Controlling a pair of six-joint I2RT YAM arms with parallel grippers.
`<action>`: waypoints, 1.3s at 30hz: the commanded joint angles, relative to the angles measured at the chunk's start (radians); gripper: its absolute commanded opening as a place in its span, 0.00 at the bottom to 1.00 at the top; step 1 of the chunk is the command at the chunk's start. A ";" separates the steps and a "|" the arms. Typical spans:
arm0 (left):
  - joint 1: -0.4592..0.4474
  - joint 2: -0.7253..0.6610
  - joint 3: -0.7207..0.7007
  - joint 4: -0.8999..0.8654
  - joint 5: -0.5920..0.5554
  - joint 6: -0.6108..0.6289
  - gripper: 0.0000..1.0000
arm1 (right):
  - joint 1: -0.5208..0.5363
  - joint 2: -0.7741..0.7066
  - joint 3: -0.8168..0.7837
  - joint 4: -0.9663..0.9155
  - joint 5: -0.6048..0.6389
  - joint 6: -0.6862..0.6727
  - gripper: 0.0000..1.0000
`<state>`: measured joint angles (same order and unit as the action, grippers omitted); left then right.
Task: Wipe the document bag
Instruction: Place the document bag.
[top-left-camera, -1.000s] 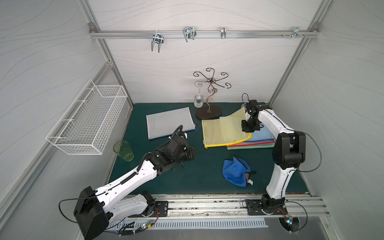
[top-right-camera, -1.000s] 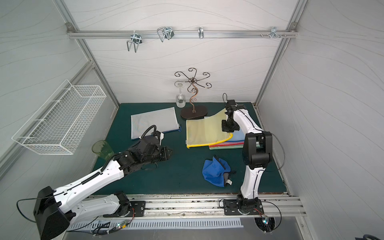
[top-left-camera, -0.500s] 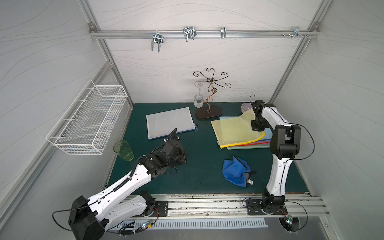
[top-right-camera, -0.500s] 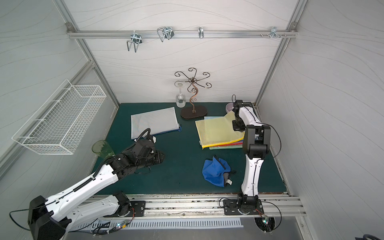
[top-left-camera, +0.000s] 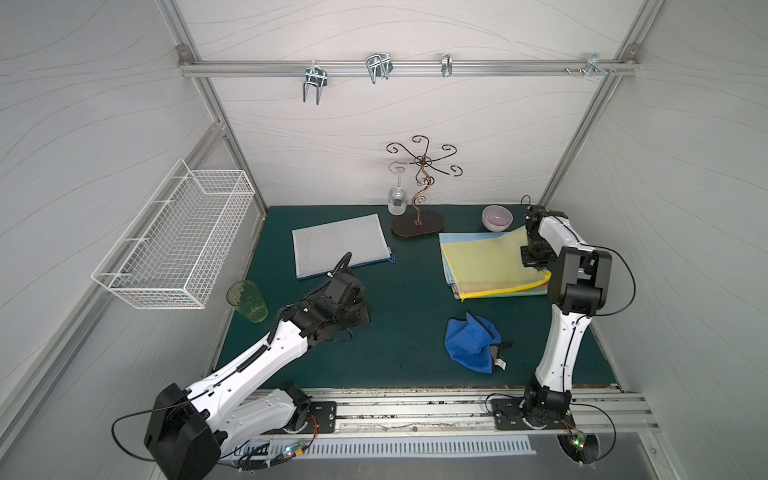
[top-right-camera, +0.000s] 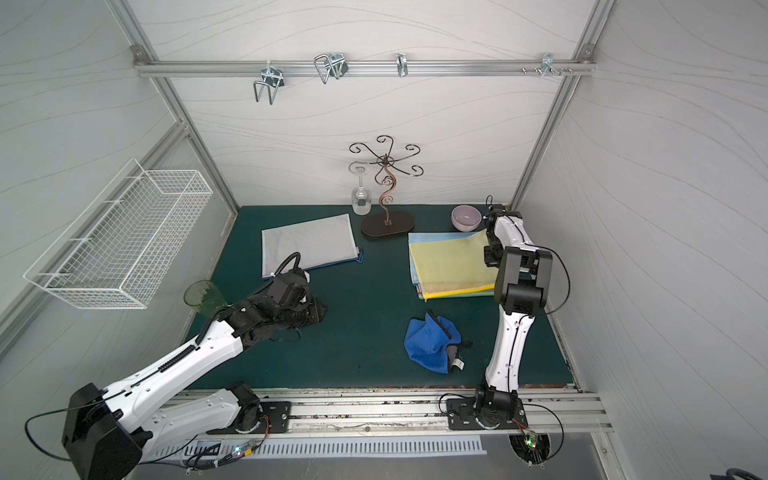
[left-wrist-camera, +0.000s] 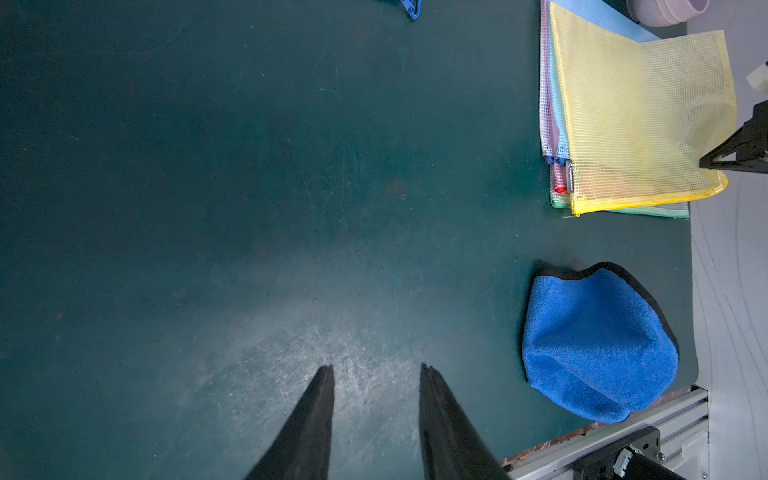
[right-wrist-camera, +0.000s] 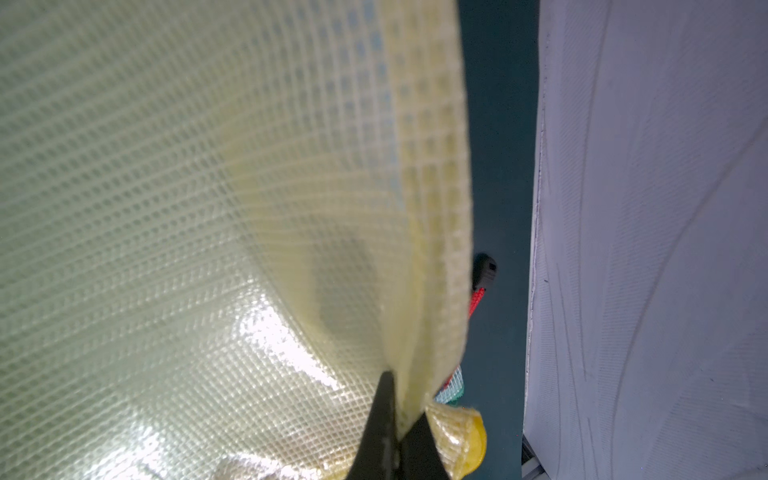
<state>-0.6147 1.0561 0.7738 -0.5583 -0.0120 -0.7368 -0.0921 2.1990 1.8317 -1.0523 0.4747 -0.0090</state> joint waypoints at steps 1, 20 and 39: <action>0.010 0.021 0.065 0.039 0.018 0.028 0.38 | 0.002 0.040 0.027 -0.032 -0.007 0.011 0.00; 0.046 0.066 0.090 0.040 0.046 0.056 0.38 | -0.043 0.079 0.058 0.004 -0.082 0.177 0.00; 0.162 0.038 0.034 0.065 0.093 0.003 0.43 | 0.058 -0.095 0.068 0.003 -0.152 0.176 0.99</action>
<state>-0.5014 1.1198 0.8169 -0.5373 0.0612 -0.7097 -0.0933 2.2032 1.8931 -1.0412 0.3820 0.1589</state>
